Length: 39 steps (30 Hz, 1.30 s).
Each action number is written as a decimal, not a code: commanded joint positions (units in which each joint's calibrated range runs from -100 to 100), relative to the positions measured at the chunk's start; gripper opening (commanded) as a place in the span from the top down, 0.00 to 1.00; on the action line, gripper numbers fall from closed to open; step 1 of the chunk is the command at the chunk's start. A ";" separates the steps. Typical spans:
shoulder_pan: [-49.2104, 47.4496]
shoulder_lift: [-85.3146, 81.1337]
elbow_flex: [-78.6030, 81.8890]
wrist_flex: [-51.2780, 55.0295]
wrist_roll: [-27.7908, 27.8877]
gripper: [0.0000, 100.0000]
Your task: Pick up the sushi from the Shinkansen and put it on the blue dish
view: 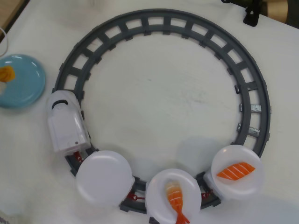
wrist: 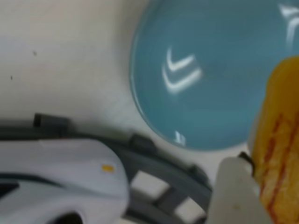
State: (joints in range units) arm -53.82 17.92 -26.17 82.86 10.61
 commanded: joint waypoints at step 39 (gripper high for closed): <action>-2.69 16.21 -14.41 -2.31 -0.35 0.77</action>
State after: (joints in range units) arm -56.76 35.81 -37.24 80.92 10.61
